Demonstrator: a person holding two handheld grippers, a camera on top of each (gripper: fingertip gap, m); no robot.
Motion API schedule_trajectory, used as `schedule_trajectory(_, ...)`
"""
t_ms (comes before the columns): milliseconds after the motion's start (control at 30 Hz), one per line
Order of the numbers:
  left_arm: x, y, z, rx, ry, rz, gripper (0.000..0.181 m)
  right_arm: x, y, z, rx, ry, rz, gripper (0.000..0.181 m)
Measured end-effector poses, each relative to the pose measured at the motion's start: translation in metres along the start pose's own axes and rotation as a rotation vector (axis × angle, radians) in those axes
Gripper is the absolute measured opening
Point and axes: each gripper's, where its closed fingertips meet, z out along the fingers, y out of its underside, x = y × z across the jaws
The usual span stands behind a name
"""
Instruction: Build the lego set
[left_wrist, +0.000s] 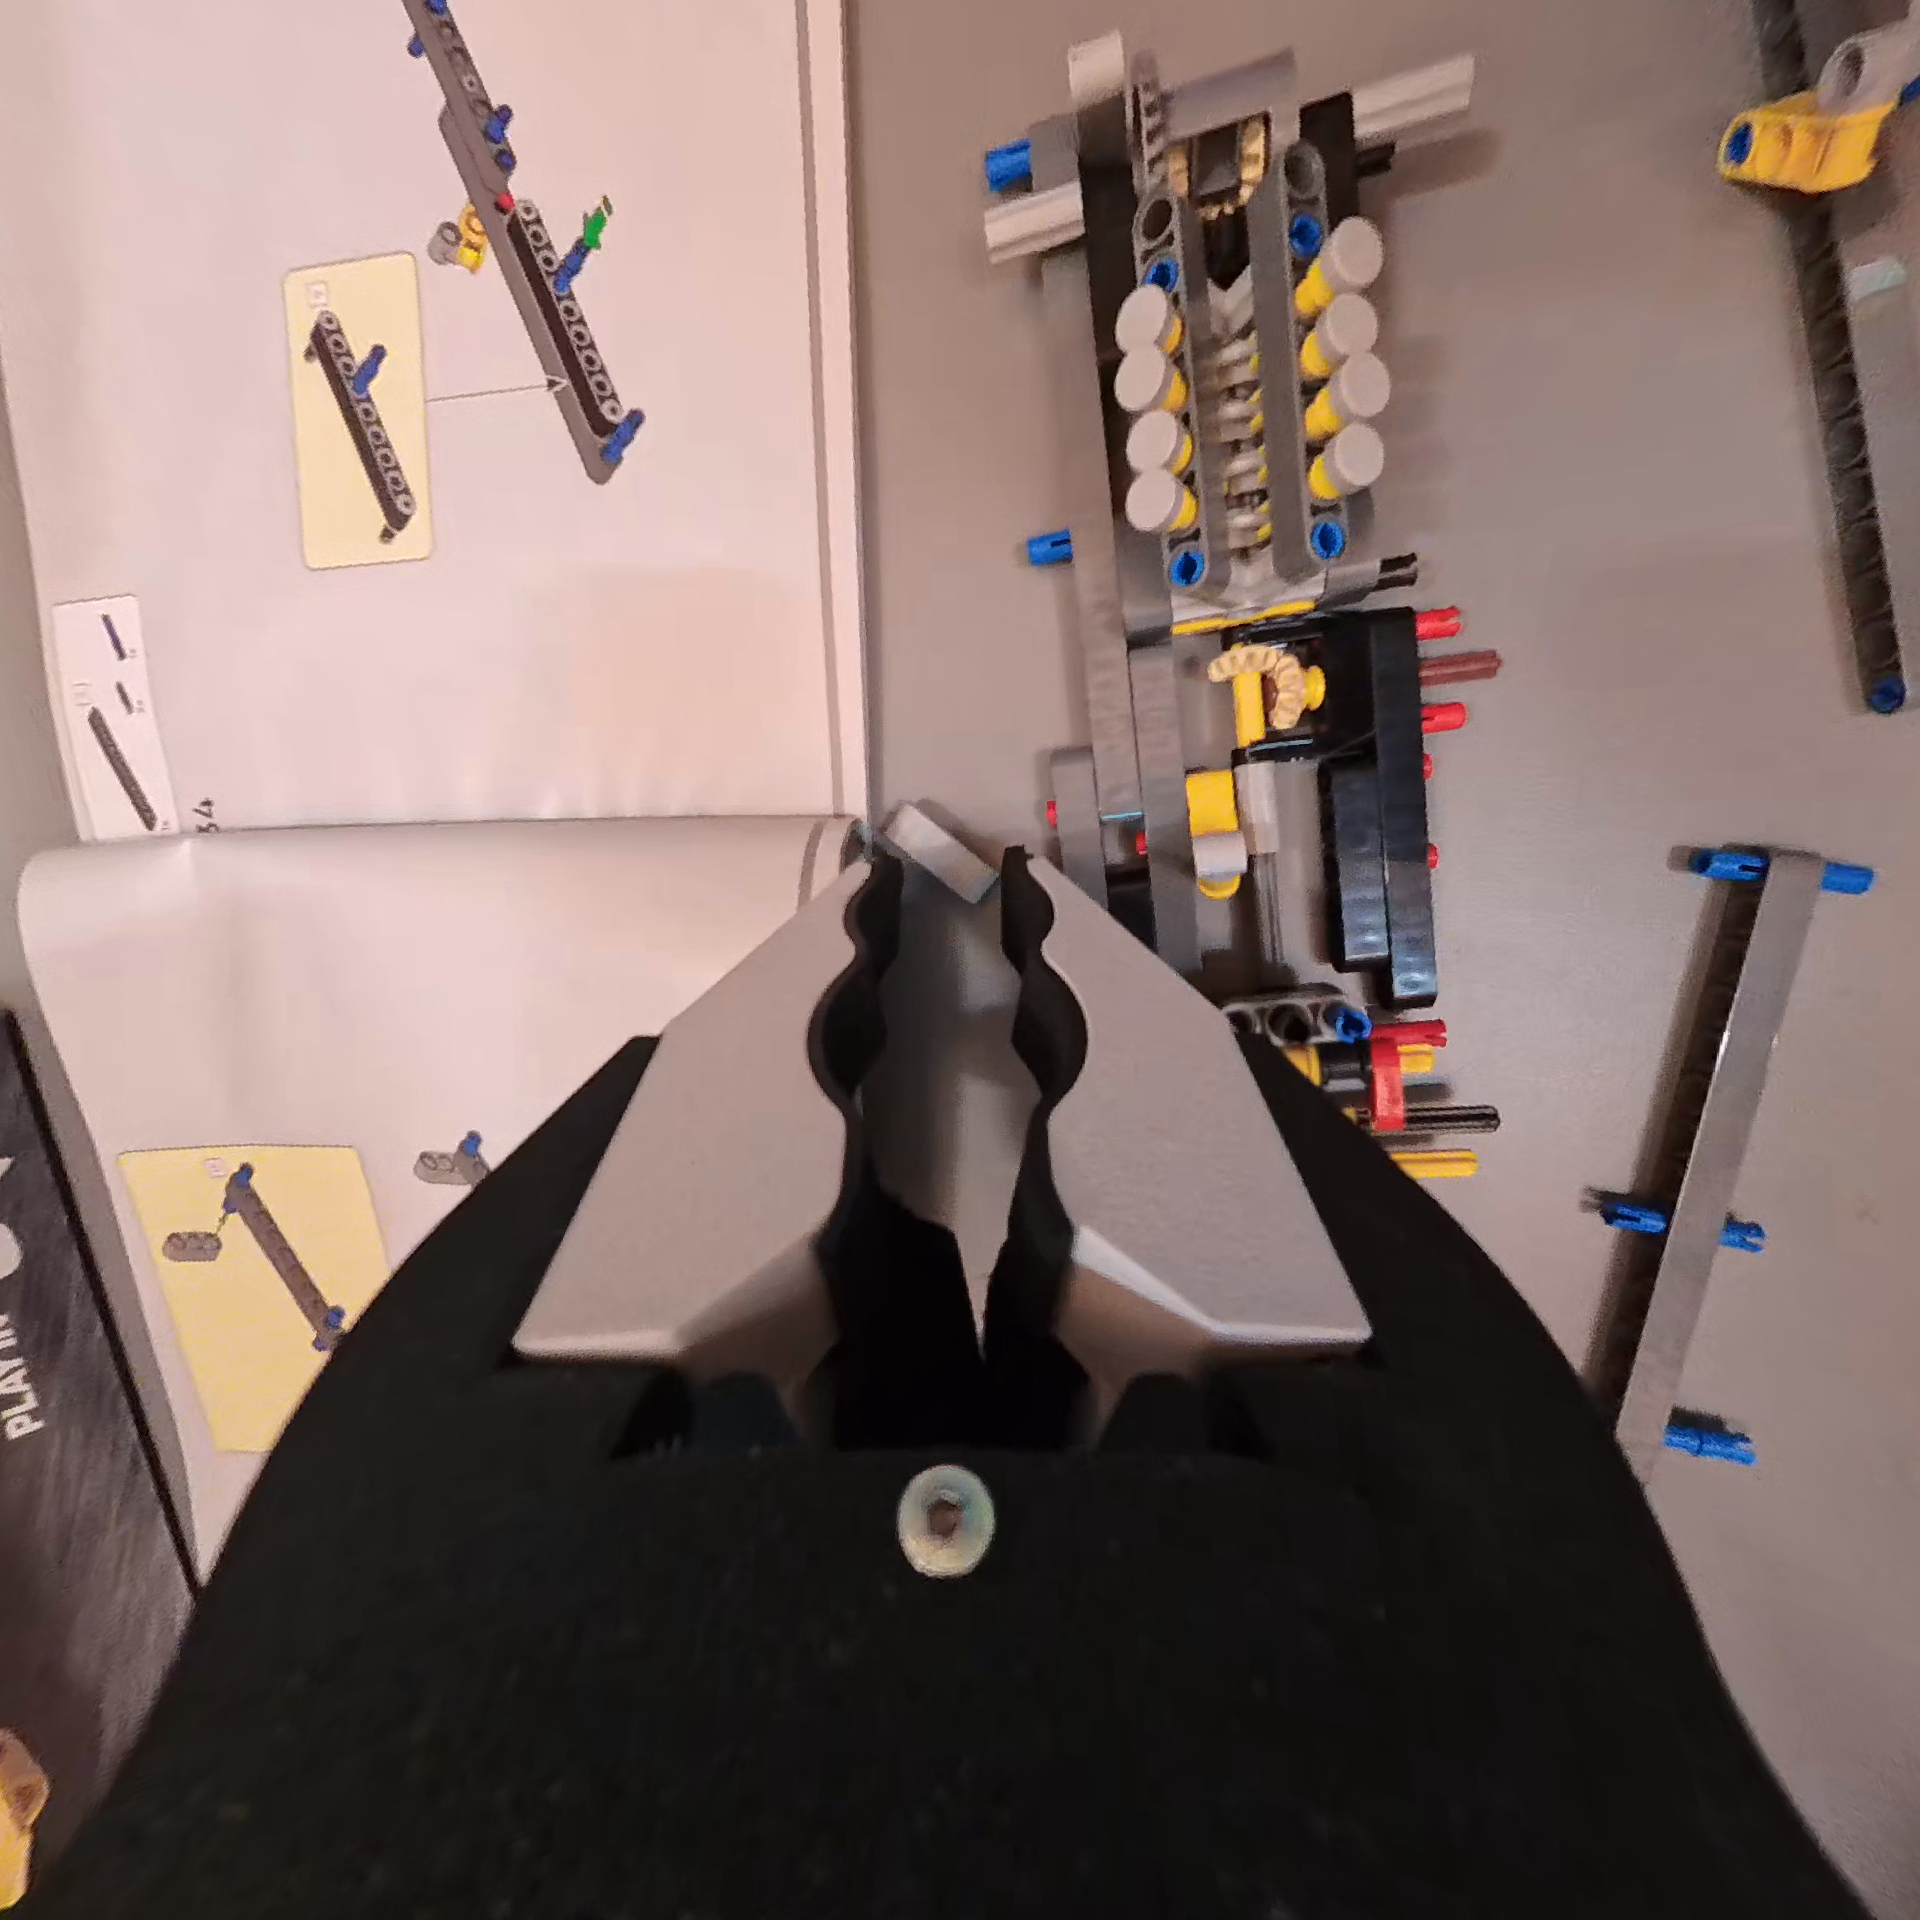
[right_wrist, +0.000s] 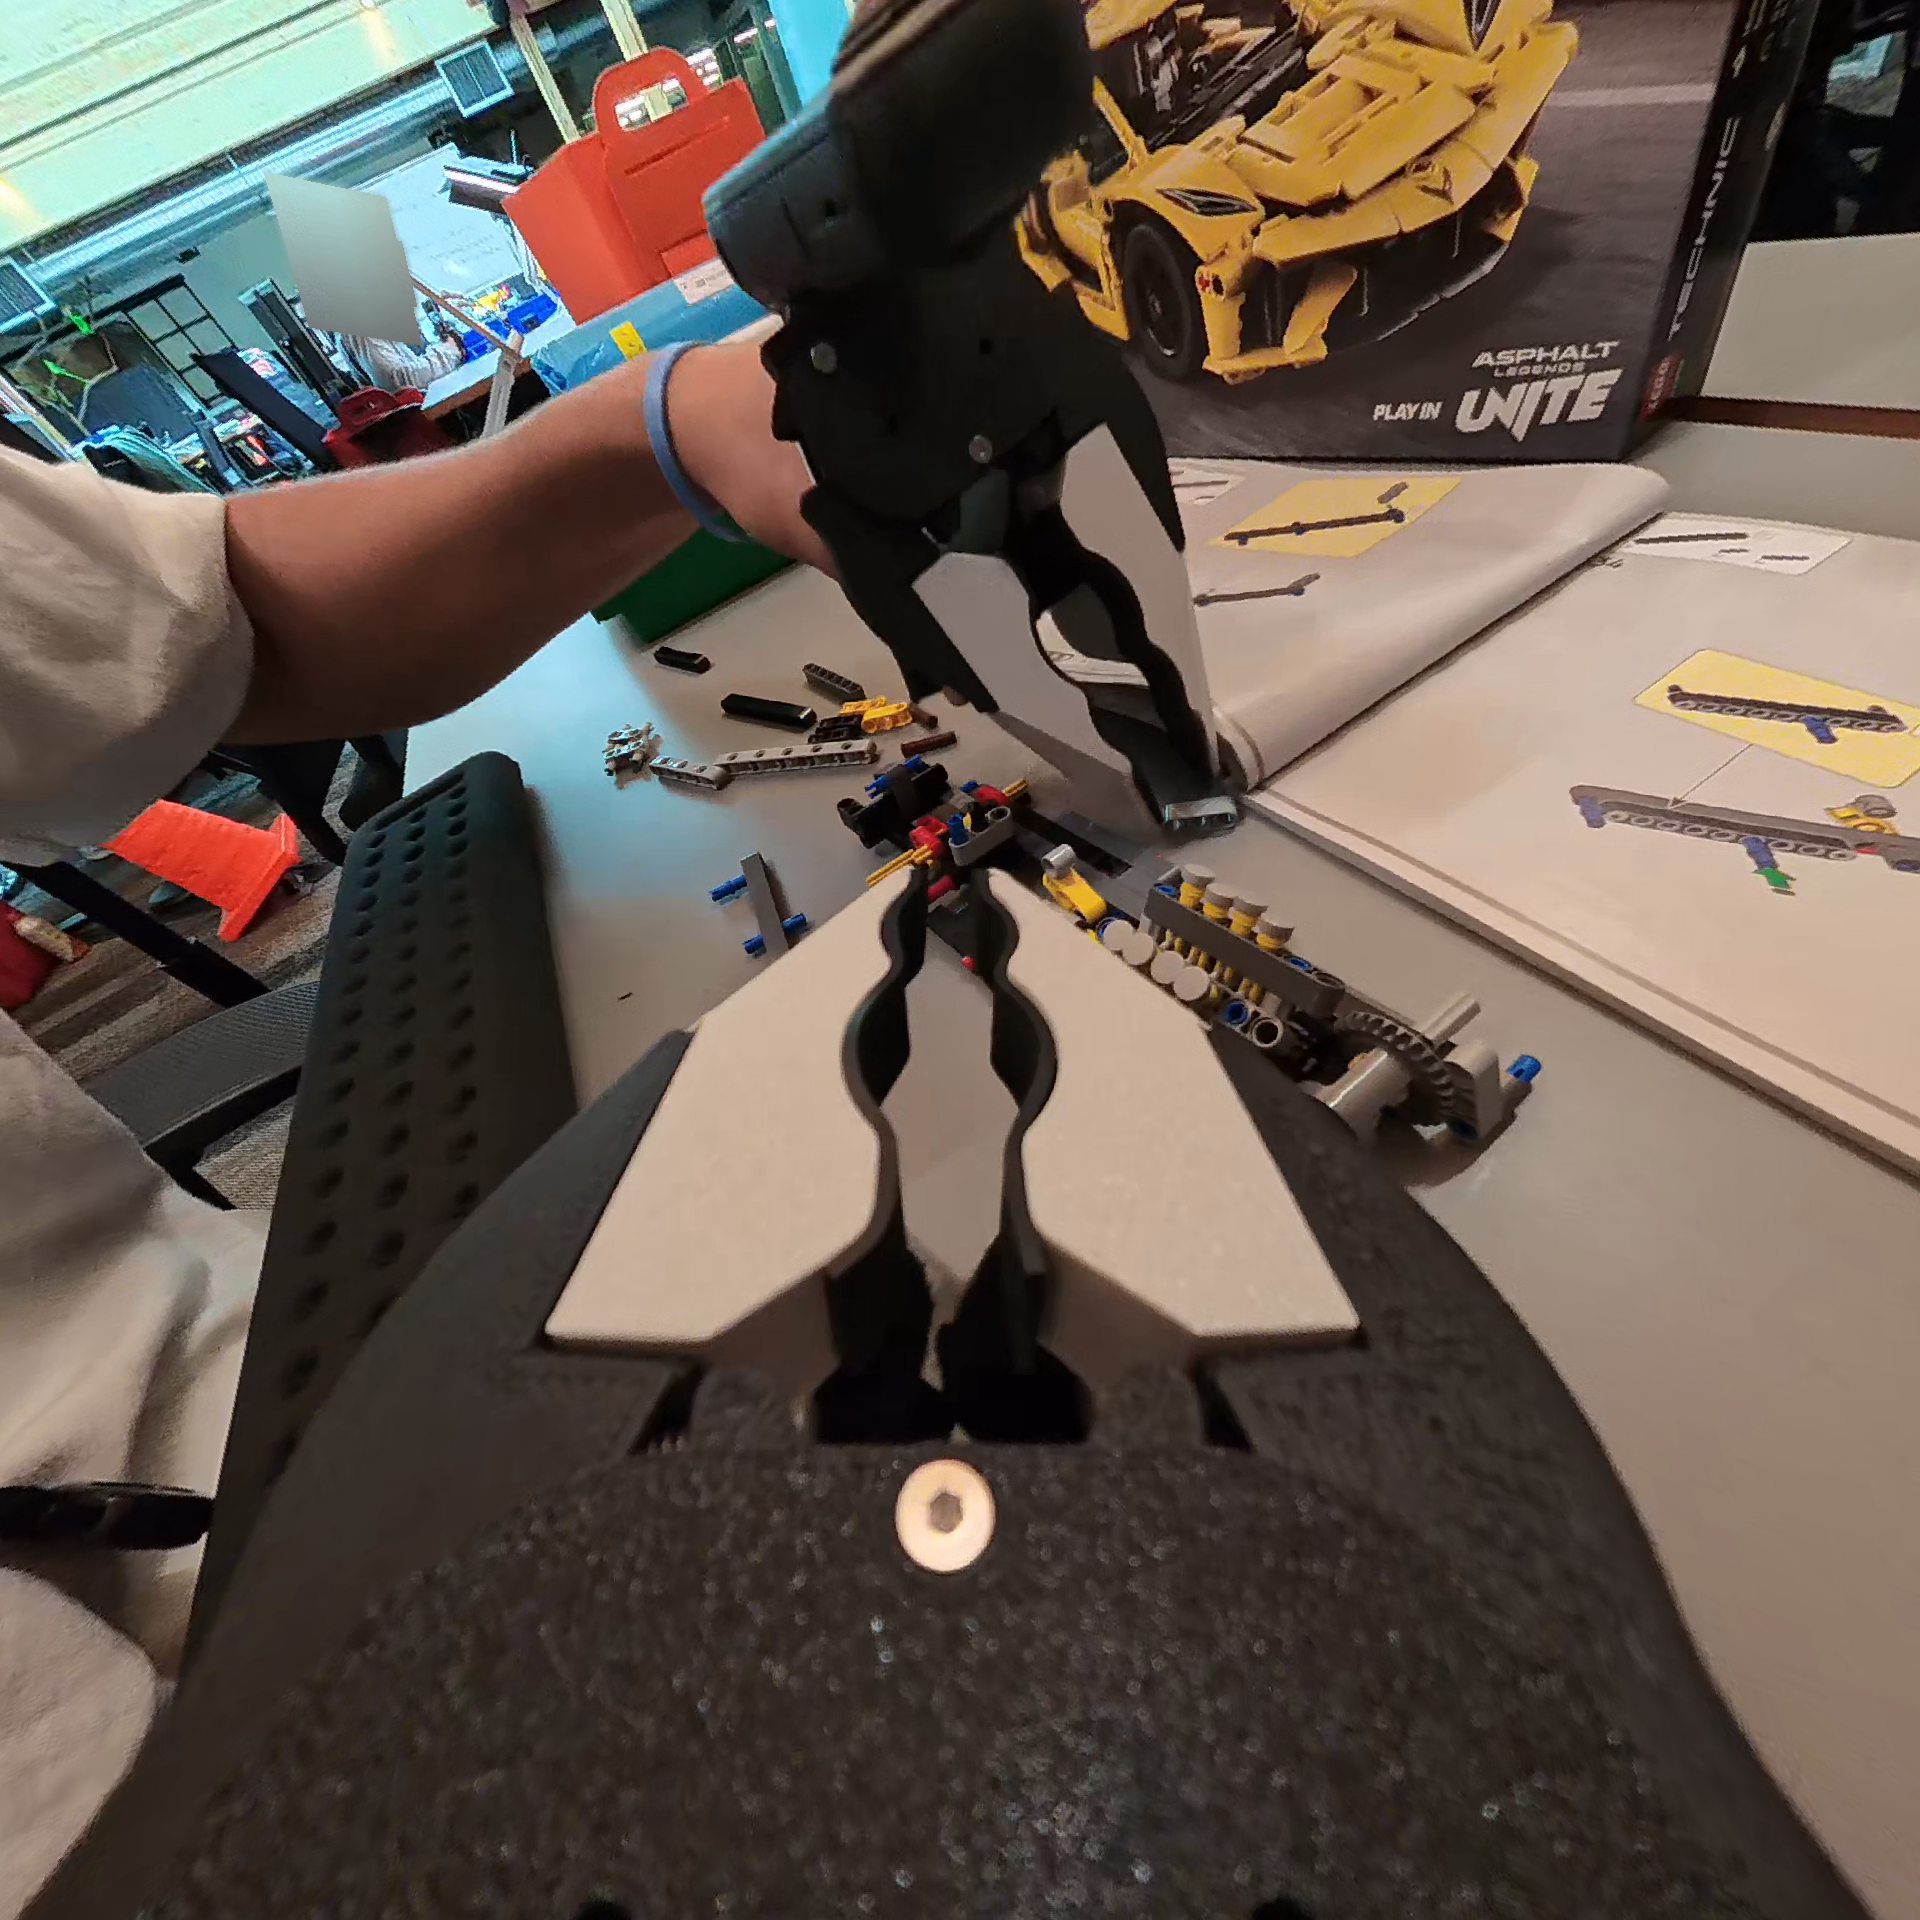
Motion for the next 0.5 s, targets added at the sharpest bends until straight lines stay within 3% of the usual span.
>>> schedule_trajectory(300,-0.001,0.000,0.005,0.021,-0.016,-0.028,0.007,0.002,0.003,0.001,-0.013,0.007,0.000,0.006)
schedule_trajectory(400,0.001,-0.015,-0.015,0.143,-0.061,-0.015,0.007,0.011,0.001,-0.001,-0.003,0.046,0.012,0.006)
schedule_trajectory(500,0.029,-0.052,-0.047,0.414,-0.048,-0.054,0.007,0.015,-0.009,-0.003,0.056,0.038,0.026,0.009)
